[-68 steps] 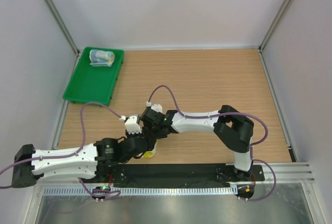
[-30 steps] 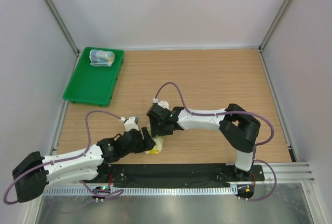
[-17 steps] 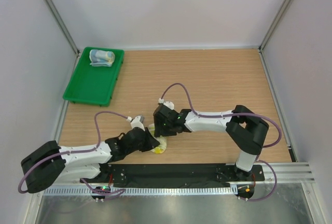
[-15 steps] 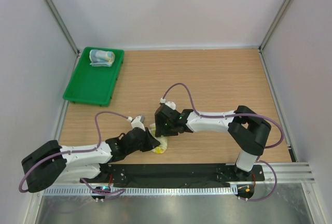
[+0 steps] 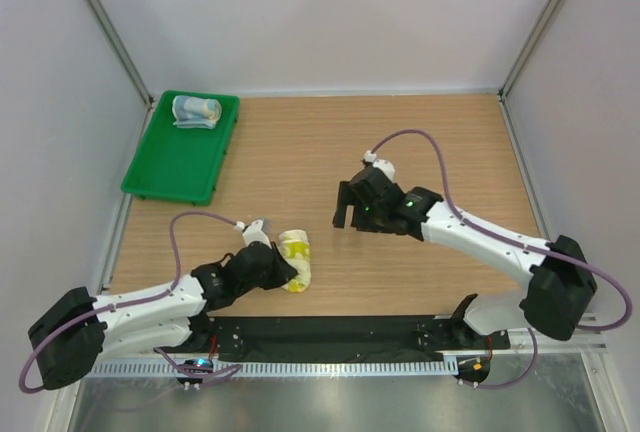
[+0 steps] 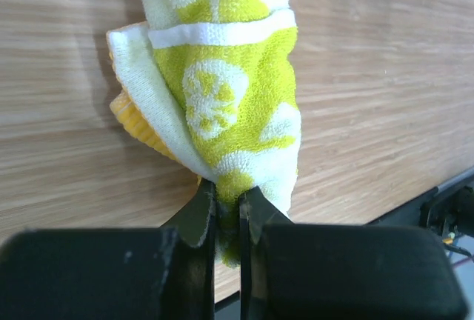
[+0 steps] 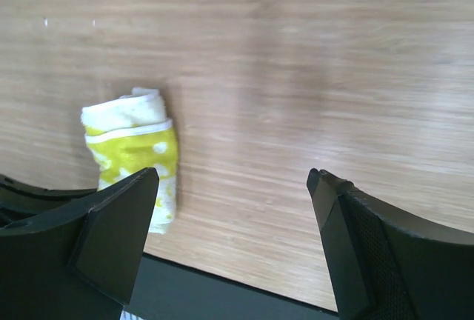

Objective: Roll the towels
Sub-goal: Place the rolled towel into the container

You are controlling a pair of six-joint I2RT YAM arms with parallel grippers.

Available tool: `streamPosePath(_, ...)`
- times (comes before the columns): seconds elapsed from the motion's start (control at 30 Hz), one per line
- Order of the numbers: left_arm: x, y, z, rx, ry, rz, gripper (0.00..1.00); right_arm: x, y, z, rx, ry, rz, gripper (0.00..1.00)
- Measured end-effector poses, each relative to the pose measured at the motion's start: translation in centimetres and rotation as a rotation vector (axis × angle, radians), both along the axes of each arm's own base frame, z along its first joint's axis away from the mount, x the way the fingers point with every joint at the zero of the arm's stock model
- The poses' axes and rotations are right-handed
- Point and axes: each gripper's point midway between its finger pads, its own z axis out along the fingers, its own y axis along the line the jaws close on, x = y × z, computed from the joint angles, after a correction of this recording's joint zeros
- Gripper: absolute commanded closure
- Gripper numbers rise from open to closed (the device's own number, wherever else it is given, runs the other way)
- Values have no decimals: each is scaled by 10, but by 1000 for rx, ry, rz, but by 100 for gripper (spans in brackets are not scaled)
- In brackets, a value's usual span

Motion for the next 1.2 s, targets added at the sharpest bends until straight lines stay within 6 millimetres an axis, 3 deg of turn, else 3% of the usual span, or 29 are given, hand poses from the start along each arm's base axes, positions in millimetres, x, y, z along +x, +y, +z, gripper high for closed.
streamPosePath(0.2,21,21,17,30,-36,70,100,11,-38,26,-9,-54,-78,8)
streamPosePath(0.5,87,64,64,-15,-101,238,100,0,-52,20,-39,-37,-73,8)
streamPosePath(0.67,122,75,111,-38,-192,258,100,-1,-56,20,-45,-35,-75,7)
streamPosePath(0.83,165,110,149,-61,-258,365,100,-1,-56,20,-47,-35,-75,7)
streamPosePath(1.07,197,161,146,-37,-233,523,100,-1,-57,20,-51,-35,-69,7)
streamPosePath(1.2,204,192,165,40,-253,632,100,-1,-57,19,-57,-37,-60,7)
